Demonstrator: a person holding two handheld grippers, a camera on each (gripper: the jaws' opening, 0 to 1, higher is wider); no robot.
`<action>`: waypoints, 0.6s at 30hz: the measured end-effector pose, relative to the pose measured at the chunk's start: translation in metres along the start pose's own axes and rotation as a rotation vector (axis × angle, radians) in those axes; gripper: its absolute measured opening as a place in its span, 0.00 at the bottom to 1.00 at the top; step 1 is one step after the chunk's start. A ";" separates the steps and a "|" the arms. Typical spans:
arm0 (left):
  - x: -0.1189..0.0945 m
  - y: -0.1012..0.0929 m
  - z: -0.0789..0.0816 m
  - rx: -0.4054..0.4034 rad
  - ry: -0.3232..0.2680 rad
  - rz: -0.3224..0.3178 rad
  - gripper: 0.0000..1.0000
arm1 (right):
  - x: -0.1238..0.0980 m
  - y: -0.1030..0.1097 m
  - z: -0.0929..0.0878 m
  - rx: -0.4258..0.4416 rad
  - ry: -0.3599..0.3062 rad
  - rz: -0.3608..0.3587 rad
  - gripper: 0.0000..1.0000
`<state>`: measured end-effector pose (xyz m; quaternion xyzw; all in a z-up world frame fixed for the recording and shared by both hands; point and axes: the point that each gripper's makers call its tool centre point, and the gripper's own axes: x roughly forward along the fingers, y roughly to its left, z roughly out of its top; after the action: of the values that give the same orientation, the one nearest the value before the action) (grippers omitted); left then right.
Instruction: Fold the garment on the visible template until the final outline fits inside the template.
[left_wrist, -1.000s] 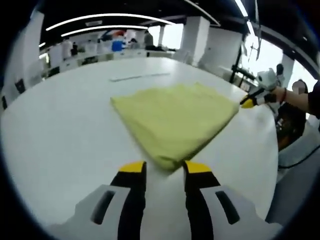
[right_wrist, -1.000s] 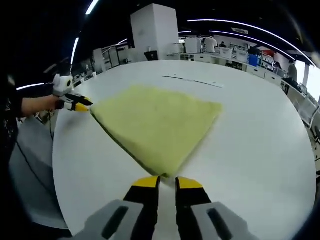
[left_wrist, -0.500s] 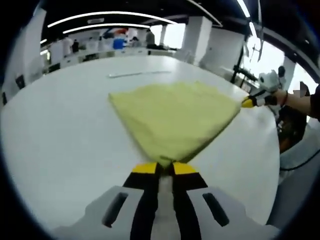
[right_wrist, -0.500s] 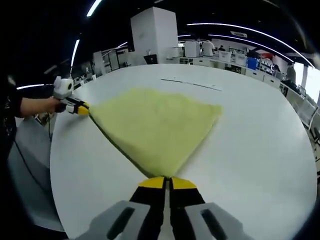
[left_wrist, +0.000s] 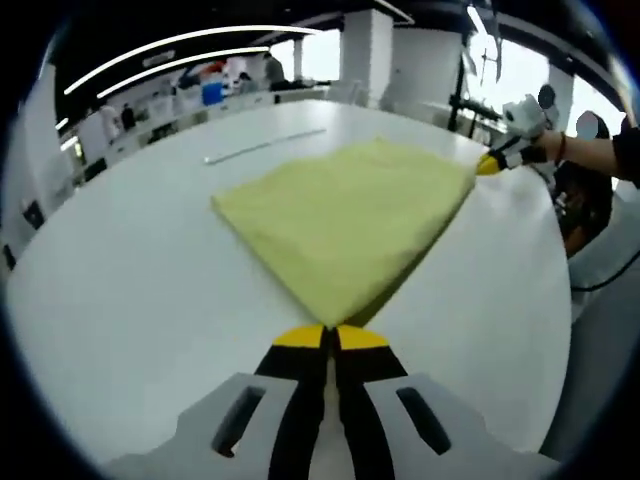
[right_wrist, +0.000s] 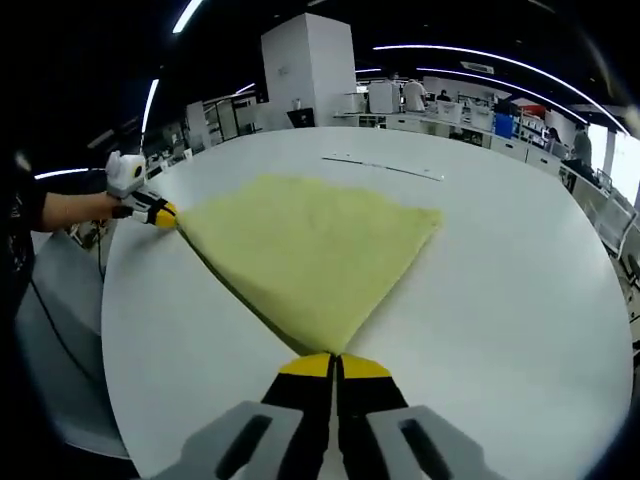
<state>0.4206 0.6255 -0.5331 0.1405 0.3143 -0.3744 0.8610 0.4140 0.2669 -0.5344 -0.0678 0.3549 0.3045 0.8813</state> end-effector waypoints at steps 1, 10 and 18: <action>0.000 -0.001 -0.001 0.017 0.010 -0.001 0.00 | 0.000 0.001 0.000 0.002 0.002 -0.002 0.00; -0.002 0.000 -0.007 0.045 0.028 0.000 0.00 | -0.003 0.002 -0.004 0.004 0.014 -0.011 0.00; -0.008 -0.004 -0.013 0.051 0.047 -0.001 0.00 | -0.009 0.011 -0.009 0.003 0.028 -0.007 0.00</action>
<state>0.4072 0.6336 -0.5377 0.1709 0.3248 -0.3795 0.8493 0.3975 0.2684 -0.5346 -0.0723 0.3676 0.2998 0.8774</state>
